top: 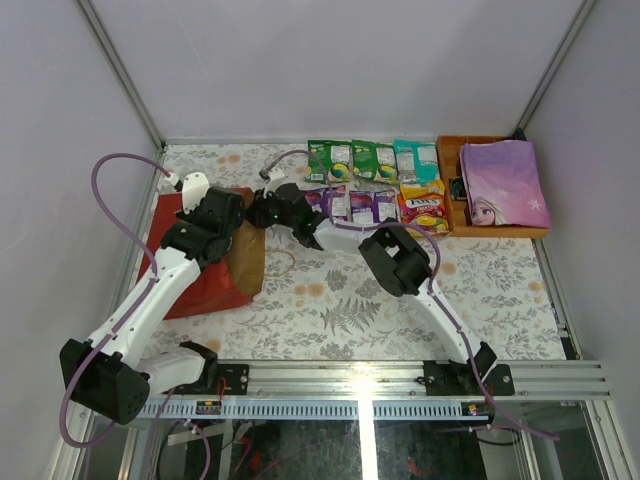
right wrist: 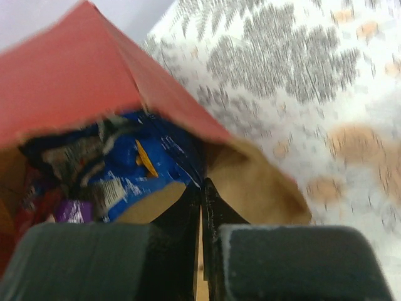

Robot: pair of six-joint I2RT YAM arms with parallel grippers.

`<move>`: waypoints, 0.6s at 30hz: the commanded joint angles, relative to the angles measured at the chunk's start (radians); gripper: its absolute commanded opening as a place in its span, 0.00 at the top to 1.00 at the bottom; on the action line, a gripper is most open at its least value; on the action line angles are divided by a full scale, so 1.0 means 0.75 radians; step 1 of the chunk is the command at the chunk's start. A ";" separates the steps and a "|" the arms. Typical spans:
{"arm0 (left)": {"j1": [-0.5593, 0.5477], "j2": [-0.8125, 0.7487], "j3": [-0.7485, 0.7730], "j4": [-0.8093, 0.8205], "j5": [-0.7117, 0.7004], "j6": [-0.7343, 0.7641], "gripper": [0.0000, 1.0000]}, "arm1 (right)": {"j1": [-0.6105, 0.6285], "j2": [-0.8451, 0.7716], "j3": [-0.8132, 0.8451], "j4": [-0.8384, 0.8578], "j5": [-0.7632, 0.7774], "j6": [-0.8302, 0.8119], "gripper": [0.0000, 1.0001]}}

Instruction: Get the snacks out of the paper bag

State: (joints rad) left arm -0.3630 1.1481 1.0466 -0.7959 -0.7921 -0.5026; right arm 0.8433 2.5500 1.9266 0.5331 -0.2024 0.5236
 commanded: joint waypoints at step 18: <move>0.063 -0.063 0.009 0.028 -0.068 -0.041 1.00 | 0.054 -1.092 -0.877 0.243 -0.261 0.077 1.00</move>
State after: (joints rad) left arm -0.3252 1.1252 1.0466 -0.7963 -0.8059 -0.5194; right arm 0.8642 1.7939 1.2686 0.6403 -0.3317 0.5838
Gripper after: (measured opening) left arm 0.008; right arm 0.011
